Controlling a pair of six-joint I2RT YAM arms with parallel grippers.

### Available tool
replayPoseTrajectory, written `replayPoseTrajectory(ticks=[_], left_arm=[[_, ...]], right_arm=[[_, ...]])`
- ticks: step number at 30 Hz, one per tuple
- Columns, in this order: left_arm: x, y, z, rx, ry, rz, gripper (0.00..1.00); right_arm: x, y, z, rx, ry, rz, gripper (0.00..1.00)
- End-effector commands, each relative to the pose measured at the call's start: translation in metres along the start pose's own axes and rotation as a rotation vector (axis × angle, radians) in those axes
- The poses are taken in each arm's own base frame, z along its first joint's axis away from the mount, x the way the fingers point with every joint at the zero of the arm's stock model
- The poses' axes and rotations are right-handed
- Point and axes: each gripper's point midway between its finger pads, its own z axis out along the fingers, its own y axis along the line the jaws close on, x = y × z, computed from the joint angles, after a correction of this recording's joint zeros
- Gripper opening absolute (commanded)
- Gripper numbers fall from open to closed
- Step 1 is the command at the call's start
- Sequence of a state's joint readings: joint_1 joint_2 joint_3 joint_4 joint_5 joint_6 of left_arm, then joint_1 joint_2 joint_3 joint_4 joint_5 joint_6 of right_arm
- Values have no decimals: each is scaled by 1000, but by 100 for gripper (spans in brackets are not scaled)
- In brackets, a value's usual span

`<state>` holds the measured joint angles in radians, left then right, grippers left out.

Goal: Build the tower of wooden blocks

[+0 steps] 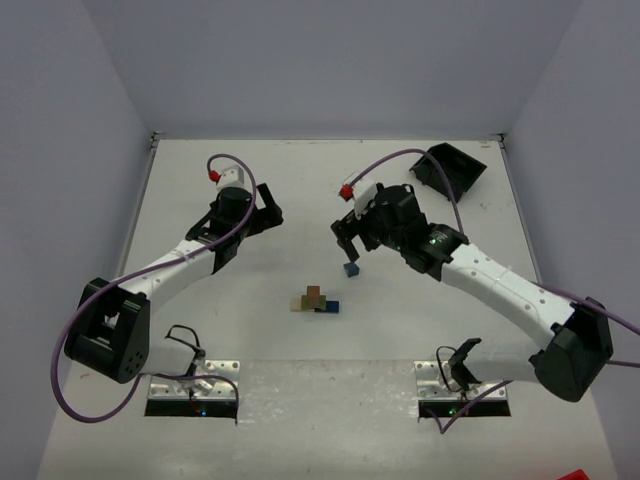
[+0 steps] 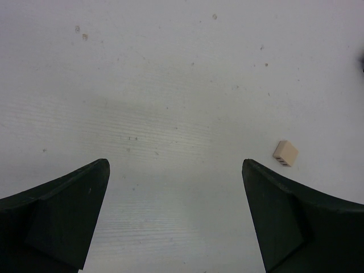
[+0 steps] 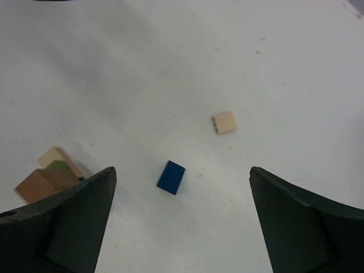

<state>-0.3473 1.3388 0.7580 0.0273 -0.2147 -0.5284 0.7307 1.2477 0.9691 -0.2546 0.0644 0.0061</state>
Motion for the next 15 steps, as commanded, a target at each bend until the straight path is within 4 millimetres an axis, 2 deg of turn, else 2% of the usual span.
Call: replayPoseTrajectory(ticks=[1, 4, 6, 8, 10, 15], left_arm=[[-17, -11, -3, 50, -56, -18, 100], [-16, -12, -1, 54, -49, -14, 100], [-14, -10, 0, 45, -44, -12, 100], [-14, -9, 1, 40, -44, -12, 100], [-13, -9, 2, 37, -41, -8, 100], [-13, -7, 5, 27, -39, -4, 100]], right_arm=[[12, -23, 20, 76, 45, 188, 99], [20, -17, 40, 16, 82, 141, 99], [16, -30, 58, 0, 93, 119, 99], [27, -40, 72, -9, 131, 127, 99], [27, -58, 84, -12, 147, 130, 99], [49, -71, 116, -91, 213, 52, 97]])
